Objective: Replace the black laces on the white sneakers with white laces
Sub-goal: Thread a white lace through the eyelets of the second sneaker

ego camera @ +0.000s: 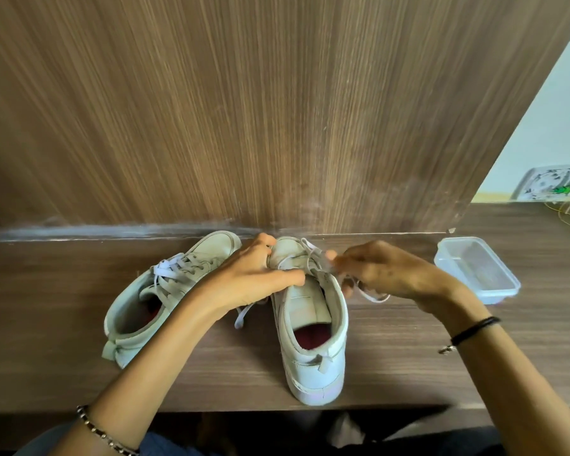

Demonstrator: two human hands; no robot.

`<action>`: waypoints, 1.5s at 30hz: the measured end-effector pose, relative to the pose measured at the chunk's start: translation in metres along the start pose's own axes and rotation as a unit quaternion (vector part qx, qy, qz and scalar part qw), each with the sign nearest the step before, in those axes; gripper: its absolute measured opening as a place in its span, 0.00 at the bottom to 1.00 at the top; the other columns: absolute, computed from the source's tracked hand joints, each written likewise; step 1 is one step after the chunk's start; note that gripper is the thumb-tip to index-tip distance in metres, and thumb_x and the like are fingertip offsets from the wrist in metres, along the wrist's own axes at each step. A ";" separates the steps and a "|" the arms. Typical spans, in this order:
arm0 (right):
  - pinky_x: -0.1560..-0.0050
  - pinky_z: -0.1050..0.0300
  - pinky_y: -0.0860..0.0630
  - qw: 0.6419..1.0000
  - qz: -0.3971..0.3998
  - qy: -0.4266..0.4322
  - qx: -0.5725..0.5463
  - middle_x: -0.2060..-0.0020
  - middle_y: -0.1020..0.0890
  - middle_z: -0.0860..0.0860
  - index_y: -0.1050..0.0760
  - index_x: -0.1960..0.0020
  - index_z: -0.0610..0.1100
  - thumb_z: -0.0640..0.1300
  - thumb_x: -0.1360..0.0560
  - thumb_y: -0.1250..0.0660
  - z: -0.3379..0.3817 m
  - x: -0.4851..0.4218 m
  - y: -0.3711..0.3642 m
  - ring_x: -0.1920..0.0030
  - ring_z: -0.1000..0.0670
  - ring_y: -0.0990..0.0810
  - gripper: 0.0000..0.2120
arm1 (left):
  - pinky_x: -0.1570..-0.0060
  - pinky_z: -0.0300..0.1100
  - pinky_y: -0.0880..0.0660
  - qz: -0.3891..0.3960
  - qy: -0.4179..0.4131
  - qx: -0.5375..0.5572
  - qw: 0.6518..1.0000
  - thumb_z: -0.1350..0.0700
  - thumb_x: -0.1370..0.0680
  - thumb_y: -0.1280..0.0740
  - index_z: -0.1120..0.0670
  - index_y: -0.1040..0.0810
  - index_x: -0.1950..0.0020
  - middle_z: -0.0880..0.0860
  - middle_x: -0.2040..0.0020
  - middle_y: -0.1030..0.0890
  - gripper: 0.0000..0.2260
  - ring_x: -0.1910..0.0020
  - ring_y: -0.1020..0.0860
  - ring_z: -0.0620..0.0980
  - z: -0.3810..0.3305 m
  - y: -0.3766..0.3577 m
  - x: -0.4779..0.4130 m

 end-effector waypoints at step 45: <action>0.57 0.63 0.28 0.998 -0.002 0.047 0.030 0.66 0.19 0.55 0.19 0.56 0.46 0.60 0.20 0.33 0.003 -0.010 -0.011 0.64 0.59 0.23 0.18 | 0.46 0.44 0.26 0.040 -0.027 0.042 0.998 0.53 0.19 0.36 0.47 0.16 0.46 0.52 0.44 0.15 0.09 0.41 0.20 0.53 0.015 0.019 -0.006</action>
Point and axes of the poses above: each hand's wrist, its own x-axis away from the middle knuckle, its own y-axis out of the back of the hand, z = x × y, the point moved 4 cm from there along -x, towards the middle knuckle
